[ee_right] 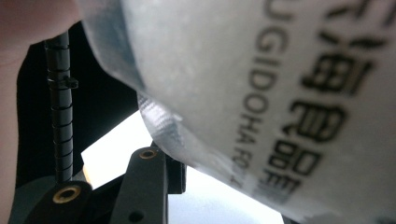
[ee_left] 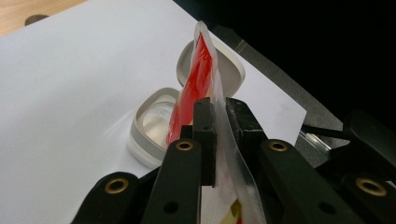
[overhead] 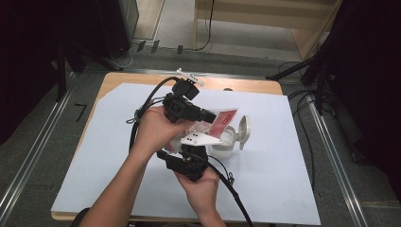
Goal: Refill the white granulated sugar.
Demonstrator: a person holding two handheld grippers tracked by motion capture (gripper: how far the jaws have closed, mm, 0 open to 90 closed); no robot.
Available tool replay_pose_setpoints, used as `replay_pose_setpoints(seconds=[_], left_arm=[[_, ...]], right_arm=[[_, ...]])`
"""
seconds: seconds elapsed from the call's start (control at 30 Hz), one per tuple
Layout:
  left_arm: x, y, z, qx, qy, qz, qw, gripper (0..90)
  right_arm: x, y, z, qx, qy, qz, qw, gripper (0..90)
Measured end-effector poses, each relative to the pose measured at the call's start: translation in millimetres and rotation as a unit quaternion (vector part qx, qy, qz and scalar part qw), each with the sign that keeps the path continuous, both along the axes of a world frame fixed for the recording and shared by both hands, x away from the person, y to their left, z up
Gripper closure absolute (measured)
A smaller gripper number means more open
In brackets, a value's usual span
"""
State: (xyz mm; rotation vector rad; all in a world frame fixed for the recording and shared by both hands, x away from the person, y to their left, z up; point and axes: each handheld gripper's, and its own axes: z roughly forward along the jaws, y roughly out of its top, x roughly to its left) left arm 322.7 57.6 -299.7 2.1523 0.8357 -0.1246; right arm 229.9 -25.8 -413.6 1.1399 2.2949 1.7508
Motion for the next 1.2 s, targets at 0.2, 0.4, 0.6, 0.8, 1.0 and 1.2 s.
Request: replay_pose_setpoints(seconds=[0.2, 0.4, 0.6, 0.8, 1.0, 1.2], left_arm=[[-0.3, -2.3, 1.9, 0.004, -0.005, 0.001, 1.0000, 83.3], [-0.2, -4.8, 2.8, 0.009, -0.008, 0.002, 0.9999, 83.2], [0.4, -7.1, 3.9, 0.010, -0.009, -0.001, 0.9999, 83.2], [1.2, -6.7, 3.3, 0.004, -0.008, -0.001, 1.0000, 83.0], [1.0, -7.8, 4.2, 0.006, -0.009, 0.000, 0.9999, 83.1], [0.3, -9.5, 5.1, 0.010, -0.016, 0.002, 0.9998, 83.1]], right_arm=[[0.2, -1.5, 2.0, 0.010, 0.005, -0.001, 0.9999, 64.3], [2.5, -3.6, 2.3, 0.026, 0.022, 0.006, 0.9994, 64.3], [2.4, -5.0, 3.1, 0.025, 0.015, 0.000, 0.9996, 64.3], [1.6, -4.0, 2.2, 0.008, -0.005, -0.004, 1.0000, 63.9], [1.5, -3.6, 2.2, 0.007, -0.008, -0.008, 0.9999, 64.1], [2.0, -4.9, 2.6, 0.010, -0.007, -0.004, 0.9999, 64.4]])
